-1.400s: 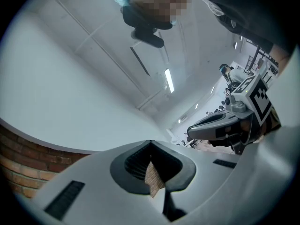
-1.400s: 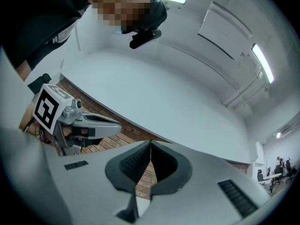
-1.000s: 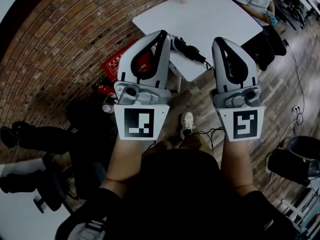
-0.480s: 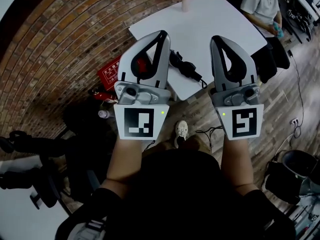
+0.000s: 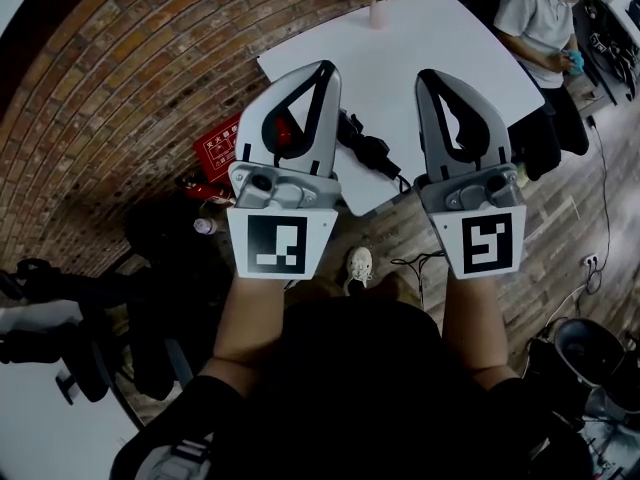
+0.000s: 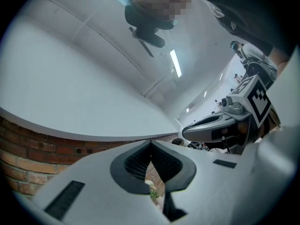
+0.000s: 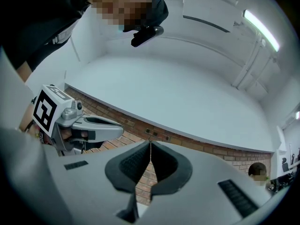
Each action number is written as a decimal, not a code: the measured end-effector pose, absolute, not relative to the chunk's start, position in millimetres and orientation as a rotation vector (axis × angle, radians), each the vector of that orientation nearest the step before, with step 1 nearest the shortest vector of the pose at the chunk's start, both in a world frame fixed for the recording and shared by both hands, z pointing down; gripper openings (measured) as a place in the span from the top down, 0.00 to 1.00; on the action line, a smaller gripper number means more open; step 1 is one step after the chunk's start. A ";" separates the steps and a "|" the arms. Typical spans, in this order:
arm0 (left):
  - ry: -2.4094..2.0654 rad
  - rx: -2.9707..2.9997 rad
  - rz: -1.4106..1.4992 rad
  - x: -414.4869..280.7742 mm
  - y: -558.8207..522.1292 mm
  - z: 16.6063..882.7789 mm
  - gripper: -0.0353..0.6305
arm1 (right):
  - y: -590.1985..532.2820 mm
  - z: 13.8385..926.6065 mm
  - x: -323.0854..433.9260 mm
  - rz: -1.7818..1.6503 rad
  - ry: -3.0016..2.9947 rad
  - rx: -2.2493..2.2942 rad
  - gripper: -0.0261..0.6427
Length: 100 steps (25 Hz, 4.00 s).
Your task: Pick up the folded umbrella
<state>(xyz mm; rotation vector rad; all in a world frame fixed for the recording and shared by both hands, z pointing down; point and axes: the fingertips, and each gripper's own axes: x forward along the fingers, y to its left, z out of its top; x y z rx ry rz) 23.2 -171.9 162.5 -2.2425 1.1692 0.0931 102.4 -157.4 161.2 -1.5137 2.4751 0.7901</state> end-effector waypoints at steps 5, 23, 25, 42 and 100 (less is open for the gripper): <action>1.181 -2.240 0.074 28.1 -178.3 167.0 0.93 | -164.1 166.9 106.2 0.770 2.488 -1.491 0.92; 1.206 -2.220 0.039 25.5 -186.4 173.1 0.93 | -180.0 177.9 104.4 0.718 2.513 -1.459 0.92; 1.210 -2.218 0.035 23.6 -187.5 172.7 0.93 | -182.2 178.6 103.6 0.708 2.512 -1.460 0.92; 1.176 -2.270 0.029 22.3 -225.5 186.6 0.93 | -216.7 202.7 86.6 0.632 2.627 -1.432 0.92; 1.209 -2.368 -0.001 -1.6 -273.6 224.4 0.93 | -265.9 504.1 45.8 -0.347 3.554 -1.267 0.52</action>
